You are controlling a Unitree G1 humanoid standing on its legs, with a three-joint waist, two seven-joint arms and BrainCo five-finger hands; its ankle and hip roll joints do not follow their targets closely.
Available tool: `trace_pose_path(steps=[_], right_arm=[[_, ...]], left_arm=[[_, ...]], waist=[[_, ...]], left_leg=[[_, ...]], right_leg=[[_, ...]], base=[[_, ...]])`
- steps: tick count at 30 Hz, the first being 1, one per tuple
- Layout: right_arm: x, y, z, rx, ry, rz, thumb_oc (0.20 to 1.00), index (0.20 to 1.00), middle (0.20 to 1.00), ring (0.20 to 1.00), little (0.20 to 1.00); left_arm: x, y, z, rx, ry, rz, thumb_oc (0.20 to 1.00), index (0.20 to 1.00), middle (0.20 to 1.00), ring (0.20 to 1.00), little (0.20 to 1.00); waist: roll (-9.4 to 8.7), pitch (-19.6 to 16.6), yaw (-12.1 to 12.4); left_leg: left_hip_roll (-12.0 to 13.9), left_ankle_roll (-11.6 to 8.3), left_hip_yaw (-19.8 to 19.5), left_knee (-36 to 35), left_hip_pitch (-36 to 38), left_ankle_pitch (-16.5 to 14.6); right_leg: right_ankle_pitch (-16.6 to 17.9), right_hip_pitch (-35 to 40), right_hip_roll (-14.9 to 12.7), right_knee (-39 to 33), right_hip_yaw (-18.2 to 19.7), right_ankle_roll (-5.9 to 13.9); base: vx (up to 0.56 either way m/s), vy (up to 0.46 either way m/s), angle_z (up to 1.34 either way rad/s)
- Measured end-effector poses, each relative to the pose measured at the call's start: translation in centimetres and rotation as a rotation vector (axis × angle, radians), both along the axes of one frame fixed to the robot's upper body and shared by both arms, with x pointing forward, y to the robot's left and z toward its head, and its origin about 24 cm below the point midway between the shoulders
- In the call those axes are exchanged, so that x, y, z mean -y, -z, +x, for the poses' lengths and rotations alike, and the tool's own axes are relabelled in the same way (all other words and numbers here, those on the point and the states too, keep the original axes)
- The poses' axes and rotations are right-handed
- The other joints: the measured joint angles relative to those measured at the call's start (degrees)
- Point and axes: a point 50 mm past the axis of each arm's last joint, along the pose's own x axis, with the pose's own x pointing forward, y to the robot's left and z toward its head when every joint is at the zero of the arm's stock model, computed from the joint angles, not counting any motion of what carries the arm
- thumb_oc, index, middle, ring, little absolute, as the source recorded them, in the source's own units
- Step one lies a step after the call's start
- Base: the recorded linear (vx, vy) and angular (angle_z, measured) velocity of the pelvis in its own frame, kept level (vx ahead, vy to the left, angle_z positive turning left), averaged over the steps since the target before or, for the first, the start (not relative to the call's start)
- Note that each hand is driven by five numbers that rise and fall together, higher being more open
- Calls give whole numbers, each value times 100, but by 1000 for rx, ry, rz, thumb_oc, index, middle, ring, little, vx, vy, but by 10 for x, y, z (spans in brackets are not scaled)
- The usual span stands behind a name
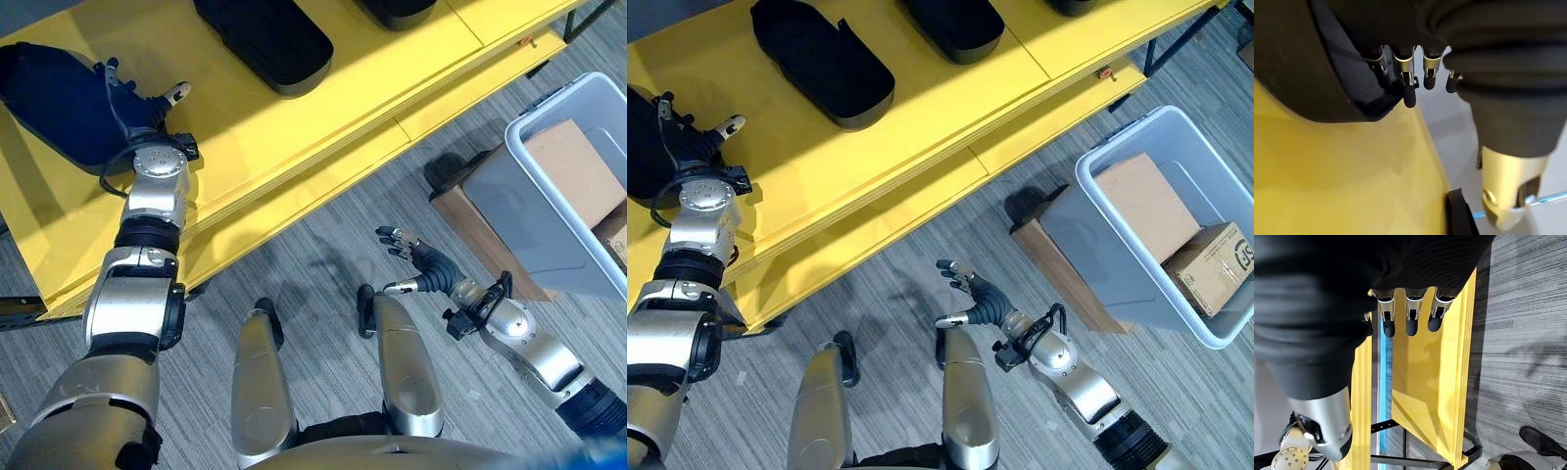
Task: Move parts from the plastic box to the shelf.
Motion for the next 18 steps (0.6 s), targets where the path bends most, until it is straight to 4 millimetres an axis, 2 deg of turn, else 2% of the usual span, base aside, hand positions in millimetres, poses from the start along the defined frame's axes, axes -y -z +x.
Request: trace_pose_path(steps=[6, 18], right_arm=[[7, 0, 0, 0, 4, -36, 1000, 1000, 1000, 1000, 1000], [7, 0, 0, -2, 6, -33, 1000, 1000, 1000, 1000, 1000]], left_arm=[[2, 6, 2, -32, 4, 22, 1000, 1000, 1000, 1000, 1000], [4, 14, 2, -49, 25, 22, 1000, 1000, 1000, 1000, 1000]], waist=[[0, 0, -16], [34, -13, 16]], left_leg=[[0, 0, 11, 2, 23, 0], [3, 0, 7, 10, 59, 1]], right_leg=[[-5, 0, 1, 23, 18, -2], [-12, 21, 1, 61, 25, -5]], base=[[0, 0, 0], [0, 0, 0]])
